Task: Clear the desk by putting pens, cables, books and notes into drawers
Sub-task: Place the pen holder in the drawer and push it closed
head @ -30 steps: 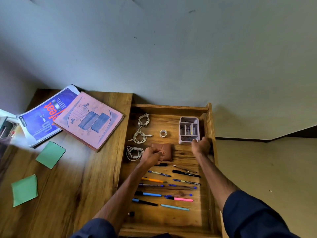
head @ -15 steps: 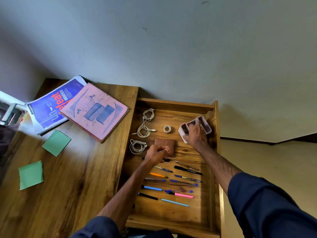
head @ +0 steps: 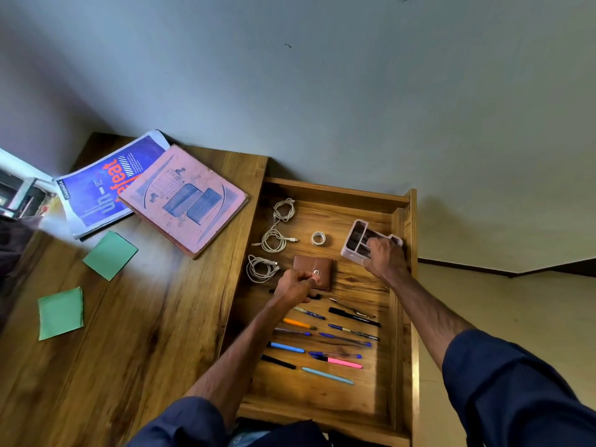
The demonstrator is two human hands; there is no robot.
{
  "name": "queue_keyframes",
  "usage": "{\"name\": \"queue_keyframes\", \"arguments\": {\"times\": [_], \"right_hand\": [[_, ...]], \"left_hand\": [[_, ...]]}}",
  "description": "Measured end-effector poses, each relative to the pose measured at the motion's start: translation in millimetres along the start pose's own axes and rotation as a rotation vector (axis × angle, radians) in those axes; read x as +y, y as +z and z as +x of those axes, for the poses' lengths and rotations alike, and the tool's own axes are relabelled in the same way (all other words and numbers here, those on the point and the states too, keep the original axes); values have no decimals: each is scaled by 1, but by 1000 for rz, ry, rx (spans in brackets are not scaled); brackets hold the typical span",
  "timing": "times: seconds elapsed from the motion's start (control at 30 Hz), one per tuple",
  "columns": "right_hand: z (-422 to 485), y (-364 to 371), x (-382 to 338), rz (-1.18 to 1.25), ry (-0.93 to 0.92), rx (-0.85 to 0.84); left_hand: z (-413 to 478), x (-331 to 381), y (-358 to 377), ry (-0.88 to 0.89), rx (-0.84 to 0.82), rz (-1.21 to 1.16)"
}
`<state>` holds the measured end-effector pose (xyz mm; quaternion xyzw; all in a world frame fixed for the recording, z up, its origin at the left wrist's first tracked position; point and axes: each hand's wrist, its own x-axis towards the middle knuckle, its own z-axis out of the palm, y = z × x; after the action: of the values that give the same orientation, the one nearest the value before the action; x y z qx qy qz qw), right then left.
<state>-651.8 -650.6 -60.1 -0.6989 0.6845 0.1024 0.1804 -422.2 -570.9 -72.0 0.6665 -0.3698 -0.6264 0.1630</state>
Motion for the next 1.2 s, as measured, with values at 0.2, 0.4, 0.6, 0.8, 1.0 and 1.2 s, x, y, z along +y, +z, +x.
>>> {"name": "queue_keyframes", "arguments": {"times": [0.2,0.4,0.6,0.8,1.0,1.2], "right_hand": [[6,-10,-11,169,166,58],[5,-5,-18,238,211,42],[2,1,-14,218,238,65],[11,-3,-17,226,285,106],[21,-6,-17,271,355,144],[29,-3,-17,424,423,166]], "left_hand": [[1,4,-3,-2,-15,-32],[0,4,-6,16,-27,-29],[2,0,-10,9,-38,-35],[2,-1,-16,13,-47,-22],[2,-1,-21,35,-32,-5],[-6,-2,-27,43,-45,-46]]}}
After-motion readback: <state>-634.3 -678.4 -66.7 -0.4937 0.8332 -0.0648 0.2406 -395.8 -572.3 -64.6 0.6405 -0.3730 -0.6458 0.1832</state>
